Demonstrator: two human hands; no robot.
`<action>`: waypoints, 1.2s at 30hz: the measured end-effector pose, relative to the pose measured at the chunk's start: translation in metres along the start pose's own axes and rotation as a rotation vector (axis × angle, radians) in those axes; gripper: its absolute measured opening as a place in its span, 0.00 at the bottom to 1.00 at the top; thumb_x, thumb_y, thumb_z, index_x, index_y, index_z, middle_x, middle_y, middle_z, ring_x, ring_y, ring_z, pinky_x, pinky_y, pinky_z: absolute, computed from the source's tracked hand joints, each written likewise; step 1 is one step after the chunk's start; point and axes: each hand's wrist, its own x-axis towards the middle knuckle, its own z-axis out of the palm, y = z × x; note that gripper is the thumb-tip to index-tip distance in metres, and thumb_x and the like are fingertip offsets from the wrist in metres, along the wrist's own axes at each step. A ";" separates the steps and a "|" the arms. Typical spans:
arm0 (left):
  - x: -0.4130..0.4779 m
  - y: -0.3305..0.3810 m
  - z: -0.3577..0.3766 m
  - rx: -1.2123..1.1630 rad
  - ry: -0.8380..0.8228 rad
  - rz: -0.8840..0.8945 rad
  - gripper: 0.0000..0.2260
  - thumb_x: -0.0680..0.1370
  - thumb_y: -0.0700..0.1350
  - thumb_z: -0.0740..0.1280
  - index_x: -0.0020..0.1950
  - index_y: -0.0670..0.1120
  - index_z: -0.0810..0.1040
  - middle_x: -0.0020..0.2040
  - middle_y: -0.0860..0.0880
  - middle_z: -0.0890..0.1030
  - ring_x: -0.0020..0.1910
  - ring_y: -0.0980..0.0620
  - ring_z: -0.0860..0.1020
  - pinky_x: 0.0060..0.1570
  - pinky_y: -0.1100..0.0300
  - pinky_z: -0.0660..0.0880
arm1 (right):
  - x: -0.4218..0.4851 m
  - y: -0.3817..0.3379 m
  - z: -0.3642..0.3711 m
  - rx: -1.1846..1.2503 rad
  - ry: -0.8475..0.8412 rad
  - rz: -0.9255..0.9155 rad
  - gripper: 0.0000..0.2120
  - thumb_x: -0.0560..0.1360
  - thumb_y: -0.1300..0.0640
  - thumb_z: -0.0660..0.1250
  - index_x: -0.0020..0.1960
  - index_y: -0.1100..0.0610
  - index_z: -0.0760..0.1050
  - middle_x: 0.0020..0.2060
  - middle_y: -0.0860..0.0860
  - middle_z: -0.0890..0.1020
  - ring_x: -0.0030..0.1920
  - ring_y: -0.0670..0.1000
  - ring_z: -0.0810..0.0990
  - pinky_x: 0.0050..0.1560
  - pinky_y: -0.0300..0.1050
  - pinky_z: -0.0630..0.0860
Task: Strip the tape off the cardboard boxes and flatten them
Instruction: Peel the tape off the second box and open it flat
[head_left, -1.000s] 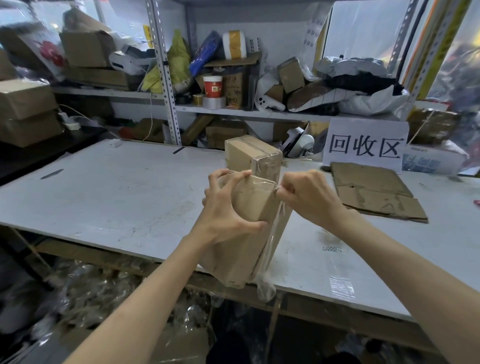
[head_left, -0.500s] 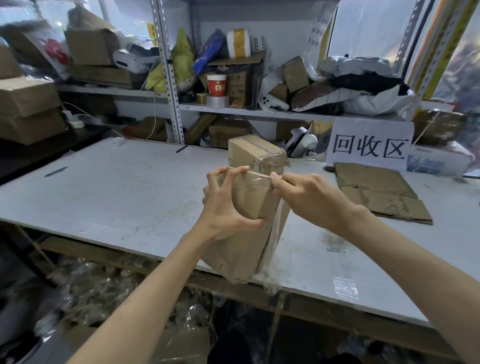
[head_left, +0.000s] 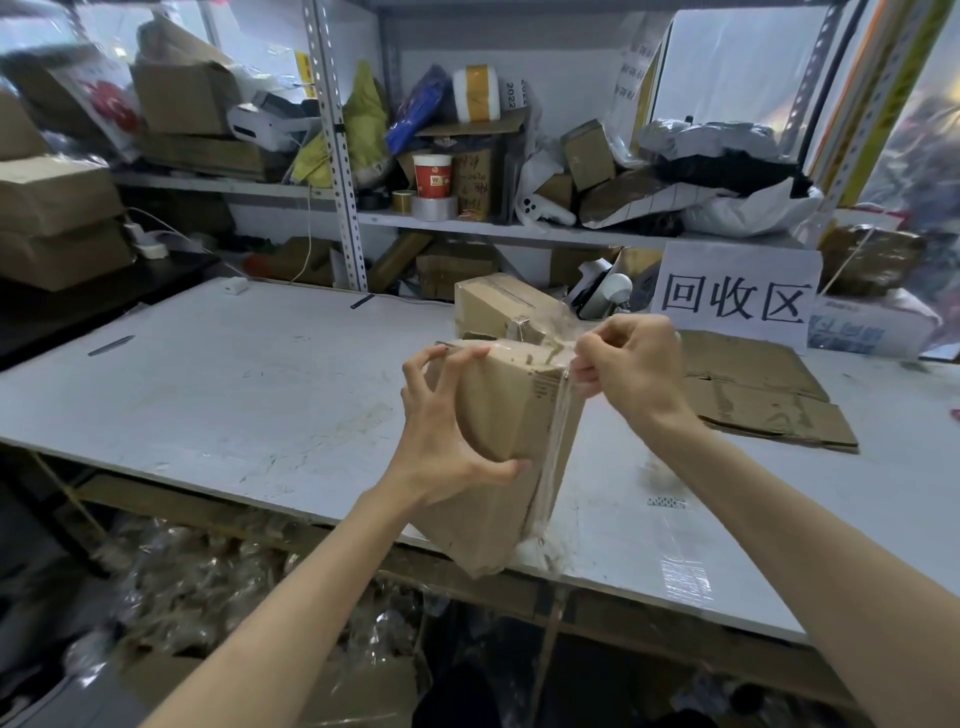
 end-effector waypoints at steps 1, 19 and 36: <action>-0.003 -0.001 0.001 -0.001 0.041 -0.002 0.47 0.54 0.64 0.77 0.69 0.66 0.60 0.70 0.55 0.53 0.71 0.44 0.60 0.67 0.40 0.70 | 0.002 -0.002 -0.001 0.112 -0.037 0.103 0.07 0.72 0.69 0.66 0.36 0.65 0.78 0.29 0.58 0.82 0.28 0.53 0.82 0.31 0.45 0.80; 0.020 0.025 0.024 0.171 0.162 -0.077 0.38 0.53 0.74 0.71 0.59 0.61 0.69 0.69 0.49 0.57 0.66 0.41 0.62 0.62 0.41 0.72 | -0.001 0.005 0.002 -0.126 -0.233 -0.046 0.08 0.72 0.68 0.70 0.37 0.58 0.77 0.34 0.51 0.81 0.38 0.49 0.80 0.34 0.37 0.78; 0.019 0.019 0.014 0.065 0.189 0.049 0.32 0.54 0.66 0.75 0.54 0.55 0.75 0.70 0.46 0.61 0.66 0.48 0.61 0.60 0.65 0.61 | 0.009 0.027 -0.003 0.128 0.027 0.300 0.13 0.74 0.70 0.62 0.32 0.62 0.75 0.30 0.54 0.78 0.29 0.47 0.74 0.24 0.39 0.71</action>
